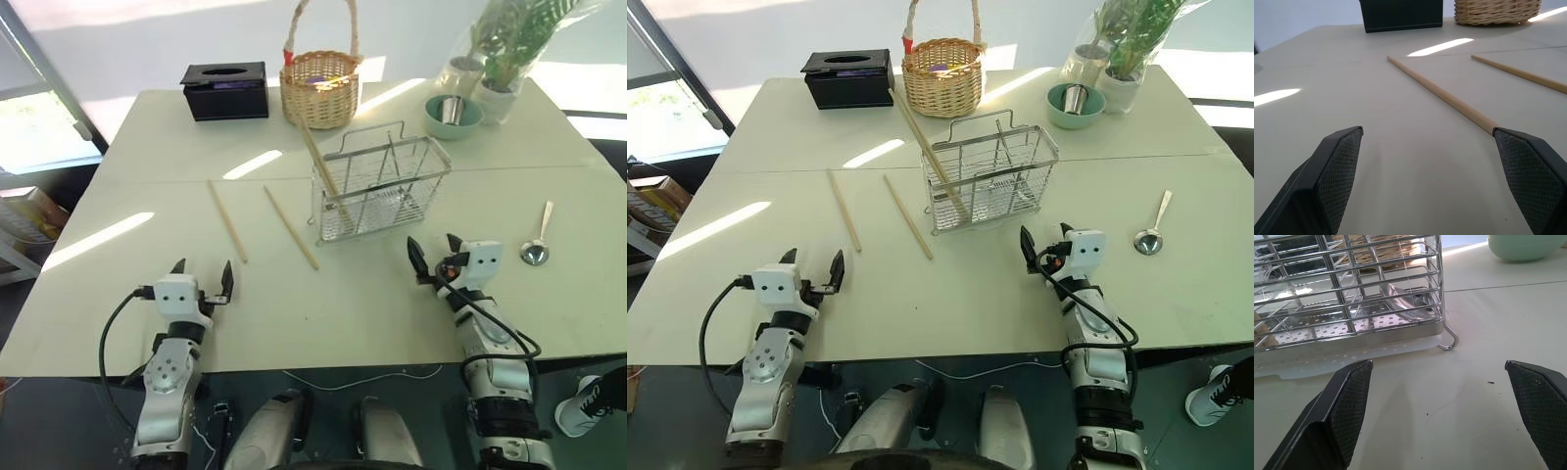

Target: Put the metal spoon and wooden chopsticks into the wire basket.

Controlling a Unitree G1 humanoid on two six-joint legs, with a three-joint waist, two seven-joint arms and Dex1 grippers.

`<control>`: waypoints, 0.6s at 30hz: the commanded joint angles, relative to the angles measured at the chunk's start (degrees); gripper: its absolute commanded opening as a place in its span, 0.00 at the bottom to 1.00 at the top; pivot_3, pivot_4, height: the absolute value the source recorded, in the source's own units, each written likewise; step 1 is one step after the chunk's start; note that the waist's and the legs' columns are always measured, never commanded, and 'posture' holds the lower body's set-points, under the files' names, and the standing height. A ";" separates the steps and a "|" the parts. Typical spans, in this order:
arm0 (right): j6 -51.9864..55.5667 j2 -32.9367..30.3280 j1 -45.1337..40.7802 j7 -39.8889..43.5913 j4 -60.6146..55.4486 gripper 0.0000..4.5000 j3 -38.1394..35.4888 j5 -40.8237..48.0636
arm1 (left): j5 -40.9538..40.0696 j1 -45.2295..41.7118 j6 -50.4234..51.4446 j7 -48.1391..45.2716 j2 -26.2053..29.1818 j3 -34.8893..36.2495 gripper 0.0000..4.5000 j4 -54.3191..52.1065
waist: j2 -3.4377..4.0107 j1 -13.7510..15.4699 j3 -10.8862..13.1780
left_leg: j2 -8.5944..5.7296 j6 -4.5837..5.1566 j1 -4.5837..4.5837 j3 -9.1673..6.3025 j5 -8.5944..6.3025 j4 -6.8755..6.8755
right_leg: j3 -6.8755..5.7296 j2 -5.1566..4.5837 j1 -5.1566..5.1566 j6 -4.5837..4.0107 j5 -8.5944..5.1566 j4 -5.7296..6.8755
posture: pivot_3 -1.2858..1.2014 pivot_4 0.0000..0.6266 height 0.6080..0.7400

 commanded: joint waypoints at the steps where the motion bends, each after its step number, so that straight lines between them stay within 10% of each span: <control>1: -0.15 -0.29 0.38 -0.39 -0.04 1.00 -0.77 0.09 | 0.04 -0.12 -0.95 0.03 0.26 0.62 0.99 -0.67 | 0.00 0.00 0.00 | 0.00 0.00 0.00 0.00 0.00 0.00 | 0.00 0.00 0.00 0.00 0.00 0.00 | 0.52 0.24 1.00; 18: -0.17 -0.43 0.82 -0.46 -0.50 1.00 -0.78 -0.07 | -0.50 0.10 -1.31 -0.64 0.15 0.68 0.99 -0.93 | -0.04 0.04 -0.03 | 0.00 -0.01 0.05 0.00 0.01 0.00 | 0.00 0.01 0.04 0.00 0.03 0.01 | 0.52 0.24 1.00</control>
